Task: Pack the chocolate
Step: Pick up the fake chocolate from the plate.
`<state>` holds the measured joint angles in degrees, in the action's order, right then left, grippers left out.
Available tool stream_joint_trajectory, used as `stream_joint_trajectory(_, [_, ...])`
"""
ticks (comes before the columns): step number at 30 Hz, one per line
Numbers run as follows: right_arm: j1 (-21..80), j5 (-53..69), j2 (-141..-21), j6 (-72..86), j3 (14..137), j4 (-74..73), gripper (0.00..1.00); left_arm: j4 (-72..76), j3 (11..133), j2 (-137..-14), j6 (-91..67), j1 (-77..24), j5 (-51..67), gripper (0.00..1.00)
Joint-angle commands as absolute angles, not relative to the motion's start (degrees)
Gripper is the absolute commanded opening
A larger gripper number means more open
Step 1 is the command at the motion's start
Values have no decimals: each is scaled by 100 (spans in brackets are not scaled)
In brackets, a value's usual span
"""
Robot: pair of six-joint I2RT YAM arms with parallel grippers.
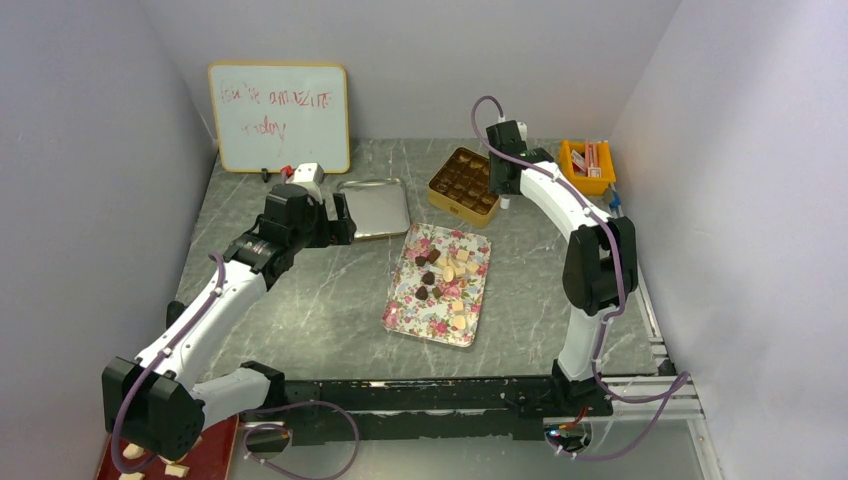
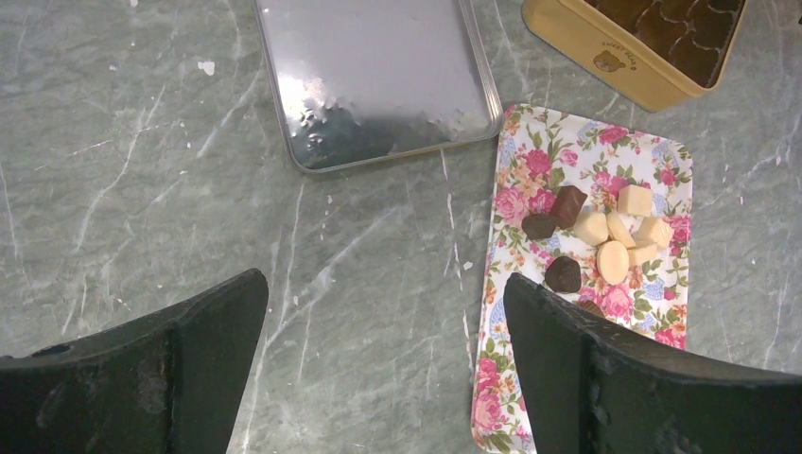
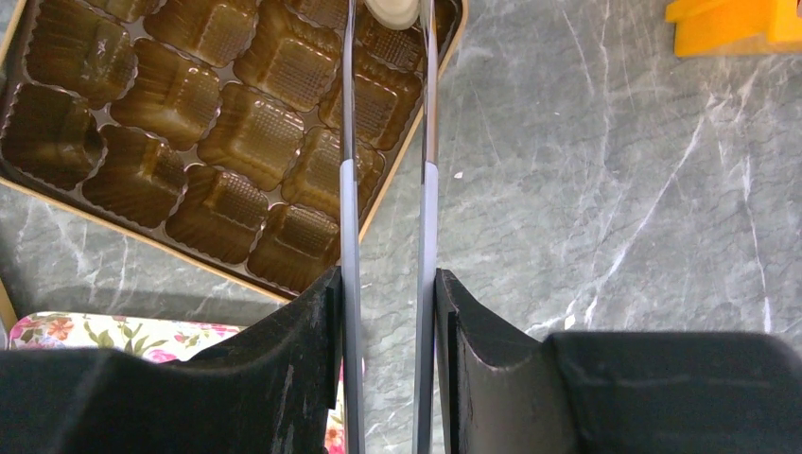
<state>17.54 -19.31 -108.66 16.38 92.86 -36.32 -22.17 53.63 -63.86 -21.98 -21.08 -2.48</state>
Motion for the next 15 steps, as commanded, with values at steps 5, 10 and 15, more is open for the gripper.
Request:
stream_joint_trajectory(5, [1705,-2123,-10672,1560,9490,-3420,1,-2120,5404,-6389,-2241,-2092,-242,100])
stream_joint_trajectory(10, [1696,-2192,-10547,1542,9387,-3412,0,-2096,5405,-6381,-2276,-2092,-196,100])
stream_joint_trajectory(15, [1663,-2191,-10446,1555,9291,-3388,0,-2101,5392,-6355,-2307,-2092,-159,100])
